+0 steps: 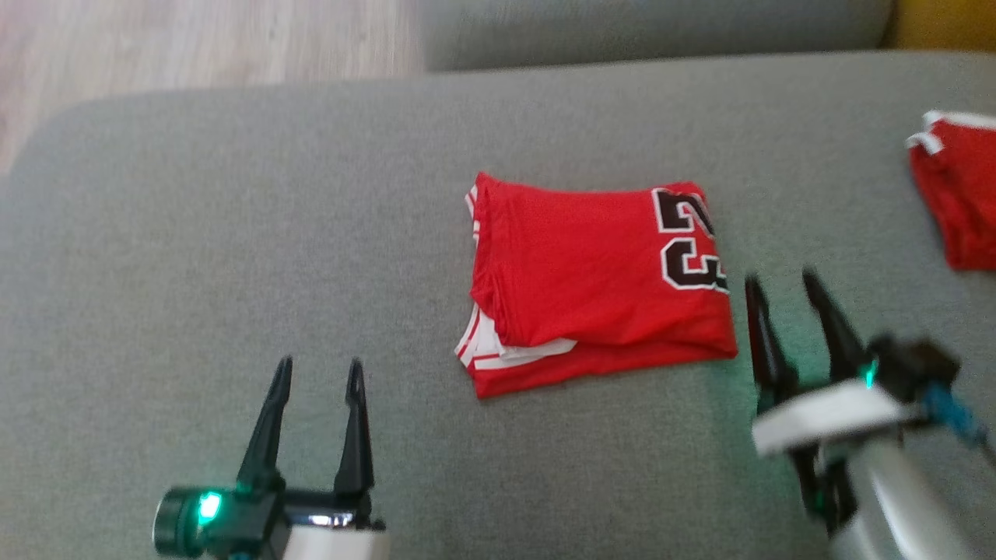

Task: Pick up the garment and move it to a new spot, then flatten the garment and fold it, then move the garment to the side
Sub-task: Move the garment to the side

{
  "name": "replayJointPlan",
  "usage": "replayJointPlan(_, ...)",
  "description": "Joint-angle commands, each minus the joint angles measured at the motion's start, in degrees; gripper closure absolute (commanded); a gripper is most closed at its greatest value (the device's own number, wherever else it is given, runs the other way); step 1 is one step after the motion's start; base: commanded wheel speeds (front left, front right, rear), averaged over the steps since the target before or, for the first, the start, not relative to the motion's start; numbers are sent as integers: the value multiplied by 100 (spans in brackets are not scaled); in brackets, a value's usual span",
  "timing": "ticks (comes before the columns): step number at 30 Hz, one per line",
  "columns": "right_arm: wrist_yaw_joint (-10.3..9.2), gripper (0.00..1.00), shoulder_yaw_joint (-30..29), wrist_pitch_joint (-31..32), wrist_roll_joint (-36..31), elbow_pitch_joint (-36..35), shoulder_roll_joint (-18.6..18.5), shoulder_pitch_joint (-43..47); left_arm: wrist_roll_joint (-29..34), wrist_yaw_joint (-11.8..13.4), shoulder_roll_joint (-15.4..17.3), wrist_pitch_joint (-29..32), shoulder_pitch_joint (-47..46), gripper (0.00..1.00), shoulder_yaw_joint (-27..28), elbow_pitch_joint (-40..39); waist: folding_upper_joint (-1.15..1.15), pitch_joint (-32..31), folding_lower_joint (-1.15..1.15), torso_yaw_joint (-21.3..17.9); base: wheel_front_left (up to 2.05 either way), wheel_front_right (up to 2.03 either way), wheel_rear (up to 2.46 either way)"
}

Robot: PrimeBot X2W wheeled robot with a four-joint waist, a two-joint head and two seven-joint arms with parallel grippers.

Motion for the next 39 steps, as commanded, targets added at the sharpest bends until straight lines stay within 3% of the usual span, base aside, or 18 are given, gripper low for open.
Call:
replayJointPlan(1,-4,0,107,-3,64,-80,-74,-270,13,31,-40,-29,-222,0,120,-202,0,231,-2,24,0,0,0)
replayJointPlan(7,-4,0,-18,821,133,848,-129,-1231,-9,86,-40,-29,-545,0,-134,-184,0,583,-2,140,0,0,0)
replayJointPlan(12,-4,0,154,1361,169,1394,-9,-1421,-65,154,-40,-29,-725,0,-271,-139,0,748,-2,245,0,0,0)
replayJointPlan(13,-4,4,197,1414,214,1454,24,-1418,-77,172,-40,-29,-746,0,-268,-139,0,773,-2,239,0,0,0)
replayJointPlan(15,-4,75,305,1429,303,1524,63,-1434,-90,207,-40,-29,-771,0,-253,-129,0,820,-2,199,0,0,0)
replayJointPlan(16,-4,100,360,1411,333,1546,68,-1454,-90,211,-40,-29,-780,0,-248,-122,0,842,-2,166,0,0,0)
replayJointPlan(26,-4,100,622,1063,209,1283,-324,-2017,65,113,-40,-29,-954,0,-135,-180,0,1217,-2,-507,0,0,0)
replayJointPlan(32,-4,100,451,1278,-67,675,-1003,-2458,240,-23,-34,-29,-1127,0,-3,-225,0,1599,-2,-1038,0,0,0)
replayJointPlan(39,-4,100,-259,1767,-337,-190,-1795,-2785,413,-152,28,-29,-1367,0,85,-285,0,2051,-2,-1437,0,0,0)
